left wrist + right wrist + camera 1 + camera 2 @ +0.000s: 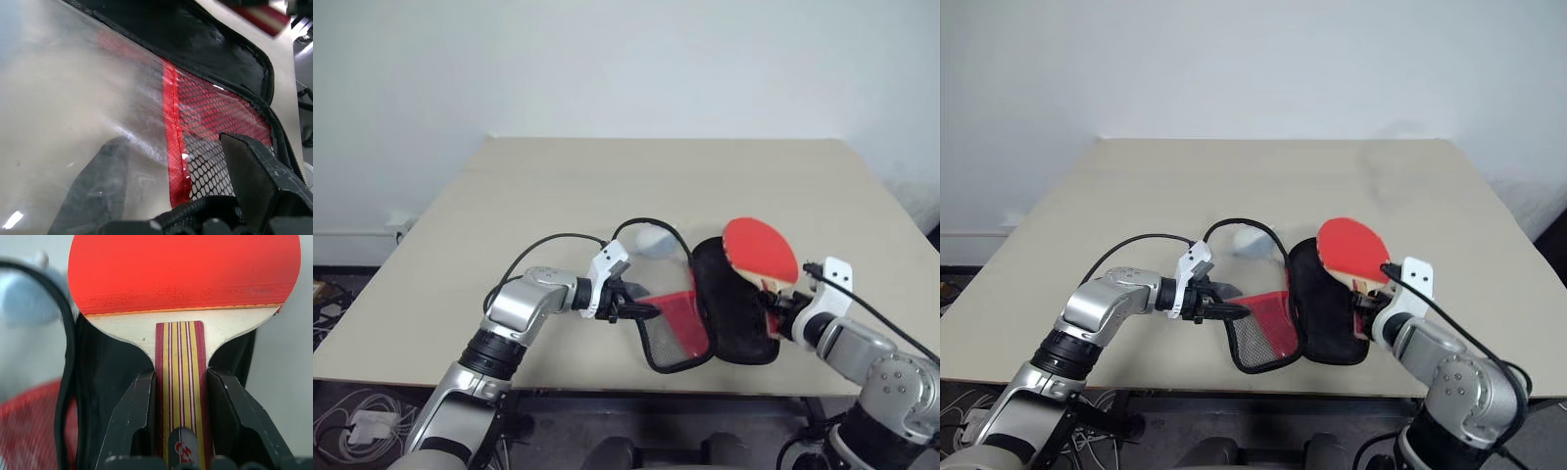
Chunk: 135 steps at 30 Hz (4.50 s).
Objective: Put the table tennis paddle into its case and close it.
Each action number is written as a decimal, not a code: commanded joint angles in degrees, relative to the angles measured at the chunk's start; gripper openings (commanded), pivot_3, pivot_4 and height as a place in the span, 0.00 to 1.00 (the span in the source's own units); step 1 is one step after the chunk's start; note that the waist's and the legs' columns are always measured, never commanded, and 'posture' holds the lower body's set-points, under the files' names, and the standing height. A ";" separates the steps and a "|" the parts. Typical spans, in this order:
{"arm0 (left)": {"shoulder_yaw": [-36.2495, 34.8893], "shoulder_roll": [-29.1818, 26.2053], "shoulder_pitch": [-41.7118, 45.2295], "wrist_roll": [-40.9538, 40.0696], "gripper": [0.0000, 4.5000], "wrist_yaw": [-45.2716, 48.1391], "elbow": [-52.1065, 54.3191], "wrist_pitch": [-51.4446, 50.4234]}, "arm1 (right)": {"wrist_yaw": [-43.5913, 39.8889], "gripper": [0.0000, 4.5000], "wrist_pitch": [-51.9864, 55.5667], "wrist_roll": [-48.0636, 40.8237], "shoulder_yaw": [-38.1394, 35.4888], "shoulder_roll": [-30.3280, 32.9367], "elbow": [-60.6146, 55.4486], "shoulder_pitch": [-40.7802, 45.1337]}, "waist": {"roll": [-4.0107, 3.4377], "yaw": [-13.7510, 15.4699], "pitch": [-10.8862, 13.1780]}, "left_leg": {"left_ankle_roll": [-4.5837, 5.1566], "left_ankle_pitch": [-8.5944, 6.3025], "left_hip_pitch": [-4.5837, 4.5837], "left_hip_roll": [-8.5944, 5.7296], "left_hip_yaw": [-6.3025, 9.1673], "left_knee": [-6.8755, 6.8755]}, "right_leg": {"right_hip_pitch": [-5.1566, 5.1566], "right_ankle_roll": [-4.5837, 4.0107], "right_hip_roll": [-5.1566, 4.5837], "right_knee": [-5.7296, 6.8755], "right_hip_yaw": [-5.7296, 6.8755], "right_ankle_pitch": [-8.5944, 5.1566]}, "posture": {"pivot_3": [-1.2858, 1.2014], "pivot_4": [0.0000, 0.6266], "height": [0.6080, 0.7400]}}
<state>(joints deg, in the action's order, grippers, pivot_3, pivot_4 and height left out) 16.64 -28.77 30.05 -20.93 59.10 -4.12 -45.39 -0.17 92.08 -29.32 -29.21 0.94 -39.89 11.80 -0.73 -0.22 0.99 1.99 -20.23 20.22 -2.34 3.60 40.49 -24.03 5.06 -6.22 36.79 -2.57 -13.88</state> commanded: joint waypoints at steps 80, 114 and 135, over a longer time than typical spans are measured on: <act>-1.55 13.15 5.88 -5.11 0.69 -5.89 -3.42 -8.01 | -20.58 0.93 -46.52 -5.32 15.56 24.16 24.05 -3.09 | 0.02 -0.88 0.03 | 0.04 0.00 -0.50 0.07 0.09 0.00 | 0.63 0.01 0.05 -0.16 -0.02 -0.01 | 0.52 0.00 0.82; -5.89 29.01 13.84 -5.68 0.69 -7.79 -23.56 -19.99 | -28.19 0.93 -69.53 9.55 19.67 25.15 38.07 -4.60 | 0.05 0.29 0.04 | 0.06 -0.01 -0.49 0.02 0.09 0.12 | 0.72 0.01 0.04 -0.22 -0.01 -0.02 | 0.52 0.00 0.82; -9.94 33.08 15.84 -5.50 0.01 -16.27 -29.25 -29.32 | -23.61 0.94 -68.66 9.62 17.48 23.81 40.84 -3.16 | 0.05 0.30 0.03 | 0.04 0.00 -0.49 0.01 0.08 0.10 | 0.69 0.00 0.00 -0.21 -0.05 -0.01 | 0.52 0.00 0.82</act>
<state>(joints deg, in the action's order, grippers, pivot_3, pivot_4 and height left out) 7.51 3.59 44.32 -25.57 42.98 -33.93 -74.54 -24.46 23.95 -19.53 -10.11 24.83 1.71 6.81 -0.69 0.08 1.02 2.03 -20.23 19.73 -2.34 3.66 40.59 -23.35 5.06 -6.22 36.57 -2.63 -13.89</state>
